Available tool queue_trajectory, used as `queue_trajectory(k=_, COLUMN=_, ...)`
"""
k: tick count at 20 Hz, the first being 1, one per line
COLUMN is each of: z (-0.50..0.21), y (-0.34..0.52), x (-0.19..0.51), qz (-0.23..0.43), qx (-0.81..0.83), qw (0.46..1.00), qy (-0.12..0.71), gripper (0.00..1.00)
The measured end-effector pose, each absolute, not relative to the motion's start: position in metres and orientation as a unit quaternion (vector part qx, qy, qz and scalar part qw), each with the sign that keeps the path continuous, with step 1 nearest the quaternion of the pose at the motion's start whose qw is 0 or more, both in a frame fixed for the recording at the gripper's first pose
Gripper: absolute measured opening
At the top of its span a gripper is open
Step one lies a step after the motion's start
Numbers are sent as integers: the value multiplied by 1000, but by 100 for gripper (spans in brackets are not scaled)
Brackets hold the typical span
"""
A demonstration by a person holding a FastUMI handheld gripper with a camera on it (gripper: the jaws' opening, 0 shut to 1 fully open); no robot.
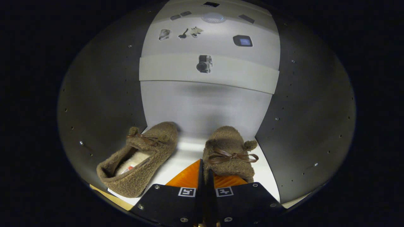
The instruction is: Open the shoe cabinet door, grab the shoes and put them into the shoe cabinet, then close the shoe cabinet door.
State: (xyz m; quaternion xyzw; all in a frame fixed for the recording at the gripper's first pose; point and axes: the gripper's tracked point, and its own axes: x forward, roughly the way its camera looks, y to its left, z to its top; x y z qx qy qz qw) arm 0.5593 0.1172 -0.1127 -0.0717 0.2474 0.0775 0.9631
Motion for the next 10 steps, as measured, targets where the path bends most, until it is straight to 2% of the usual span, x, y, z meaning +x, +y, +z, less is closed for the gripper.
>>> queue_trajectory(k=1, z=-117, y=115, x=562, qz=74, qx=-66, qw=962, qy=255, gripper=9)
queue_trajectory(k=4, z=-123, y=119, x=562, qz=82, qx=-31, qw=960, qy=265, gripper=17)
queue_trajectory(k=10, z=-115, y=122, x=548, qz=84, qx=-37, qw=963, qy=252, gripper=24)
